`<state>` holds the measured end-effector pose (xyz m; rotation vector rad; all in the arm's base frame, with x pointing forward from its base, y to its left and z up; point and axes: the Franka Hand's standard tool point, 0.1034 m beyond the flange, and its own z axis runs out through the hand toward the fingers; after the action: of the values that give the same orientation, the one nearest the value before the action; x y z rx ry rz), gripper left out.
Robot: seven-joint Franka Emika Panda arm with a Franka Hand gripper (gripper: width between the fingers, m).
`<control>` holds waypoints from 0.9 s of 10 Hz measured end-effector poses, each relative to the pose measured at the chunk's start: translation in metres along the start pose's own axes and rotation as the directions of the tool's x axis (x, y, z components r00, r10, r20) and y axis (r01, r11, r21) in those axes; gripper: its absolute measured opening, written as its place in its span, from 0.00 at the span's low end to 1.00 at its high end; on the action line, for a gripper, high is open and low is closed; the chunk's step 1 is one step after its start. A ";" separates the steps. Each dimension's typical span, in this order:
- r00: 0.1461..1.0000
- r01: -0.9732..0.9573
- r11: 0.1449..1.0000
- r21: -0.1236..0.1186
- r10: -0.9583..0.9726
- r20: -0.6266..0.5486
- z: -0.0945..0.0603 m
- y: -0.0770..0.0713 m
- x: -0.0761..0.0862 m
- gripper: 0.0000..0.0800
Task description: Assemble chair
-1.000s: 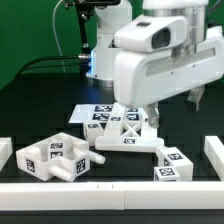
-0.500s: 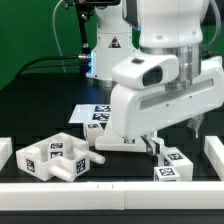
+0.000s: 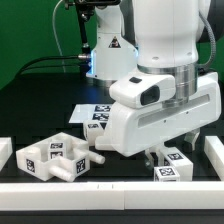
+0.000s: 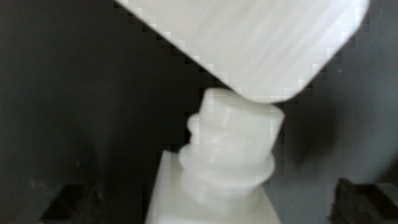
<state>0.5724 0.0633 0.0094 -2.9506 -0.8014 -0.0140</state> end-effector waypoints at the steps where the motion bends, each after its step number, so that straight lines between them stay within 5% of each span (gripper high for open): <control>1: 1.000 0.000 1.000 0.000 0.000 0.000 0.000 0.000 0.000 0.63; 2: 1.000 0.000 1.000 0.000 0.000 0.000 0.000 0.000 0.000 0.39; 4: 1.000 0.003 1.000 0.003 -0.003 0.005 -0.001 0.000 0.000 0.39; 6: 0.999 0.027 1.000 0.016 -0.027 0.036 -0.042 0.003 -0.008 0.39; 9: 0.999 0.016 1.000 0.002 -0.016 0.048 -0.092 0.014 -0.060 0.39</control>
Offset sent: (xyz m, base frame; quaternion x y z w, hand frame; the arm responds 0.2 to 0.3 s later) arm 0.0000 0.0000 0.0000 0.0000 0.0000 0.0000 1.0000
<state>0.5286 0.0133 0.0981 -2.9532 -0.8309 0.0576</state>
